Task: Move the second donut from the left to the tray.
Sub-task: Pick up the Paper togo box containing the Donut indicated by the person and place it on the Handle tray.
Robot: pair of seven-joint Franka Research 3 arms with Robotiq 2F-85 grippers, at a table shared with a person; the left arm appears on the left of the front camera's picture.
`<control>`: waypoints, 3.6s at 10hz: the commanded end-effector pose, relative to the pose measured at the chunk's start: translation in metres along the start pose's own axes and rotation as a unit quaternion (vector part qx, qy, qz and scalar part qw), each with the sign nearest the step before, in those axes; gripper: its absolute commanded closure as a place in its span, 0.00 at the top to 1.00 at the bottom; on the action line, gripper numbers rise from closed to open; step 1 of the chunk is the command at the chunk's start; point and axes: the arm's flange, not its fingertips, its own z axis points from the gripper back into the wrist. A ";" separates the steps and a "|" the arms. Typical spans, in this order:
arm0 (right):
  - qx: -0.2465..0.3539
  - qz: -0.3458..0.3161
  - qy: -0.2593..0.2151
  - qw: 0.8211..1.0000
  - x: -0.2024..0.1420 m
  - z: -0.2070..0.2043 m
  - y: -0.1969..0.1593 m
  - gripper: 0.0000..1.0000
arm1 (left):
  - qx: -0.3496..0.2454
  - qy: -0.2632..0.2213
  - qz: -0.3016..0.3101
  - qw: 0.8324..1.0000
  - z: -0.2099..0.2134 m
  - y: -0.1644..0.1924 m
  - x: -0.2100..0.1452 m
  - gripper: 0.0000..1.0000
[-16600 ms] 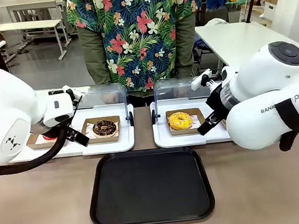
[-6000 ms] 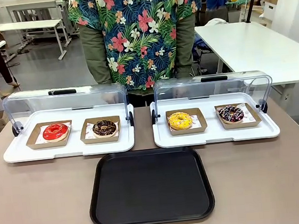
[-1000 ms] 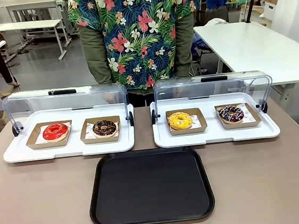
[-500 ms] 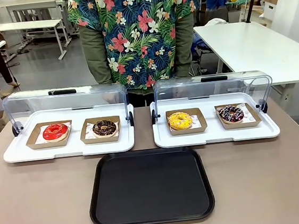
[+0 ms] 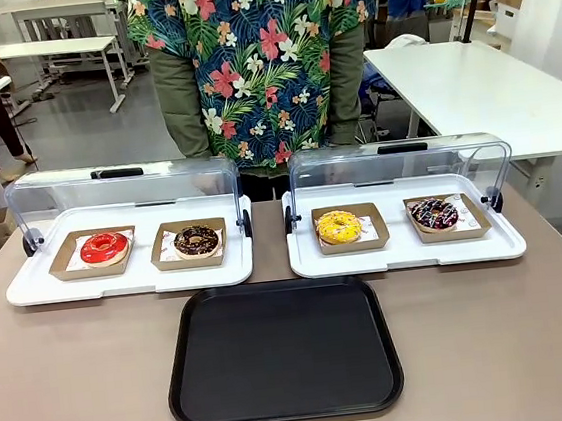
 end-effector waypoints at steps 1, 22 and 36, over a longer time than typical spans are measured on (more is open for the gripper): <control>-0.004 0.013 -0.014 1.000 0.002 0.000 -0.004 1.00 | -0.001 0.006 0.004 1.000 0.001 -0.001 0.003 1.00; -0.004 0.013 -0.014 1.000 0.002 0.000 -0.004 1.00 | -0.001 0.006 0.004 1.000 0.001 -0.001 0.003 1.00; -0.004 0.013 -0.014 1.000 0.002 0.000 -0.004 1.00 | -0.001 0.006 0.004 1.000 0.001 -0.001 0.003 1.00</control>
